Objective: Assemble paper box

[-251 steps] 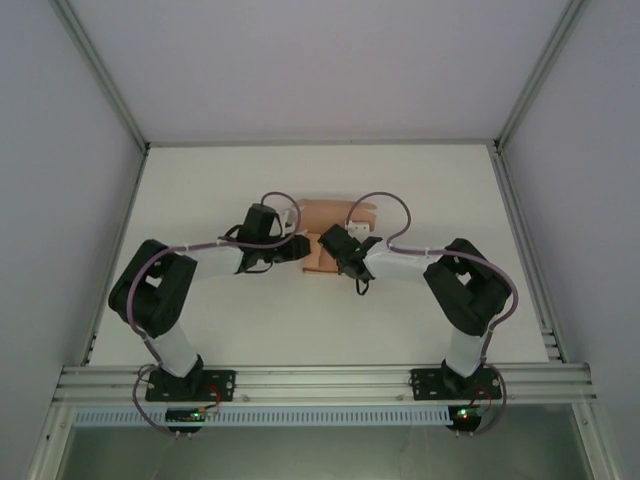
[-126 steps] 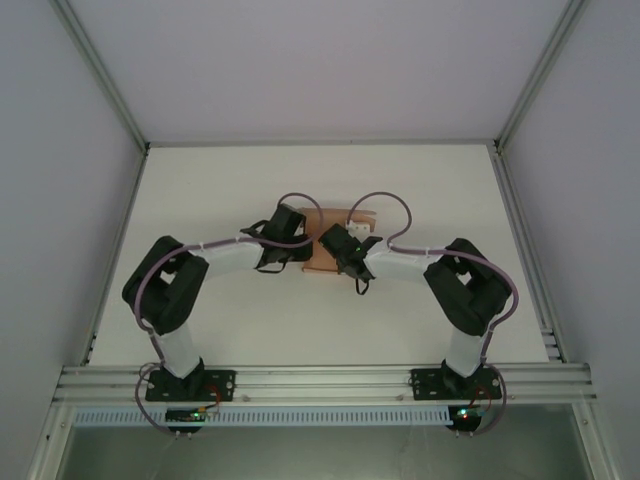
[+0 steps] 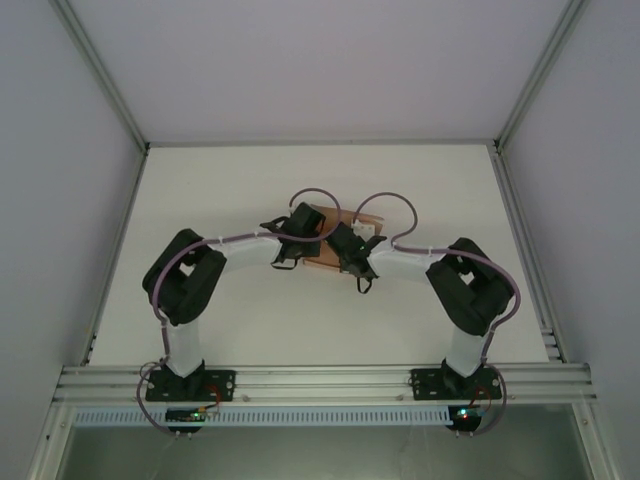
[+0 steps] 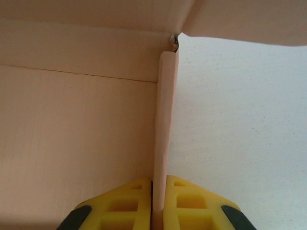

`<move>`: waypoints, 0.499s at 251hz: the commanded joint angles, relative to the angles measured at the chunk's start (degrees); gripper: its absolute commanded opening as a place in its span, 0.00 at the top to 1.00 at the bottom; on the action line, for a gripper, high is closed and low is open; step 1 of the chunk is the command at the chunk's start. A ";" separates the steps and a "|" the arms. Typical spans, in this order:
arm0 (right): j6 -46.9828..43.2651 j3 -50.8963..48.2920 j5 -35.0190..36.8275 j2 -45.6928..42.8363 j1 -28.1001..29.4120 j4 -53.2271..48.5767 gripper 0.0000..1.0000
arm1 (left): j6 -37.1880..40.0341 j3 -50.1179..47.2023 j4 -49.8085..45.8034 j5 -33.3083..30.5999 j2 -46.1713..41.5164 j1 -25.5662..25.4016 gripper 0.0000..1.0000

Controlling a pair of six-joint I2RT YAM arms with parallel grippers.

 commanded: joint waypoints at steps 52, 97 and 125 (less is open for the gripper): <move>-3.13 -2.06 -6.99 -4.04 -3.07 10.14 0.72 | 4.08 -3.16 -7.75 0.91 3.55 -0.96 0.83; -3.77 -2.03 -7.60 -6.88 -4.04 12.66 0.46 | 3.47 -2.70 -8.61 0.38 4.03 -0.93 0.83; -2.36 -4.21 -8.08 -9.05 -4.60 14.99 0.30 | 3.94 -2.42 -8.69 0.41 4.07 -1.02 0.81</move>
